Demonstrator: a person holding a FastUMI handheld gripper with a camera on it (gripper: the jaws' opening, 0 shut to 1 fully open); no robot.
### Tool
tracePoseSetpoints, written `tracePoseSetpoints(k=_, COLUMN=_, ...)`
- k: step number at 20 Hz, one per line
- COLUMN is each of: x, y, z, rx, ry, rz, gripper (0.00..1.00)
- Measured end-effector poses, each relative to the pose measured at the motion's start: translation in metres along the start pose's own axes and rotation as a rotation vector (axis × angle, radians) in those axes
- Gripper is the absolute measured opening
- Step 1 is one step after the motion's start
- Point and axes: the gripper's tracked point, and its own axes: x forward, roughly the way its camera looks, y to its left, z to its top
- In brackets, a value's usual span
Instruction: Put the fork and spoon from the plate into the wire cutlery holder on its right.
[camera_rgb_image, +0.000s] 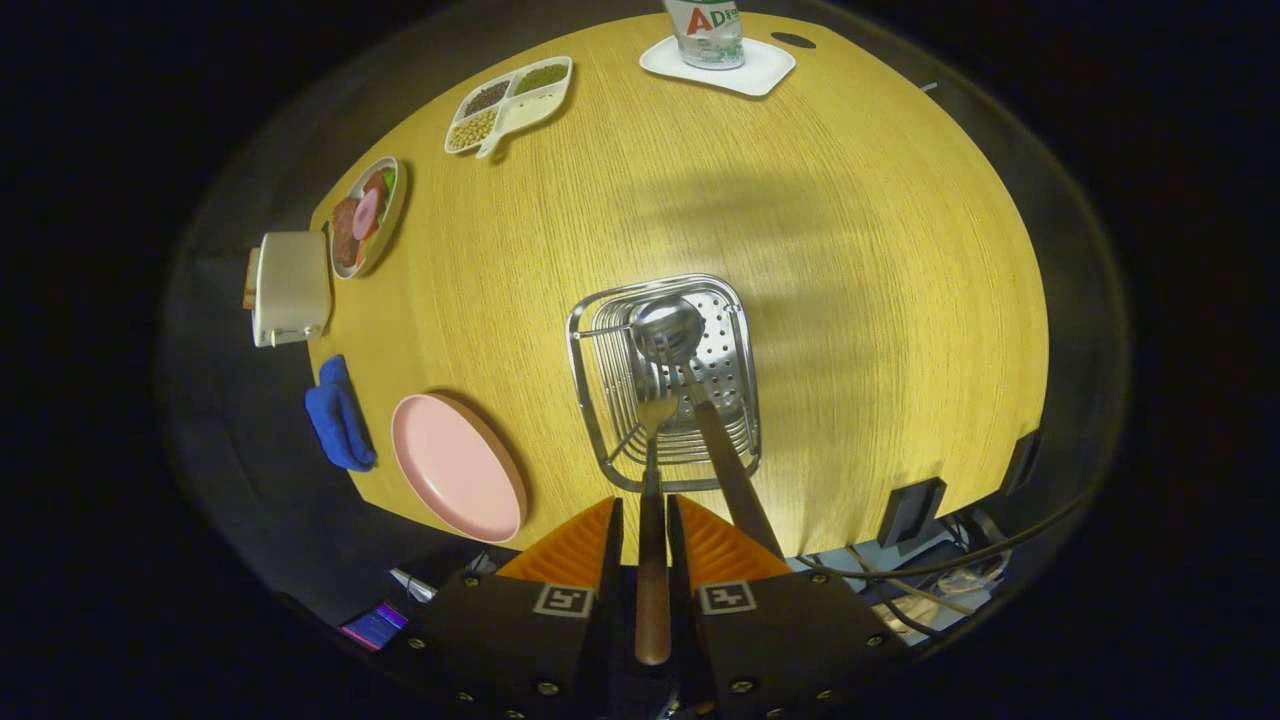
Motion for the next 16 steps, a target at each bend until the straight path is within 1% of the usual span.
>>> tracePoseSetpoints(k=1, x=-0.003, y=0.005, z=0.0, rx=0.006, ry=-0.003, rz=0.016, gripper=0.41)
tracePoseSetpoints(k=3, x=-0.006, y=0.007, z=-0.004, rx=0.005, ry=-0.006, rz=0.025, gripper=0.57)
tracePoseSetpoints(k=16, x=-0.027, y=0.009, z=-0.013, rx=0.008, ry=-0.108, rz=0.031, gripper=0.57)
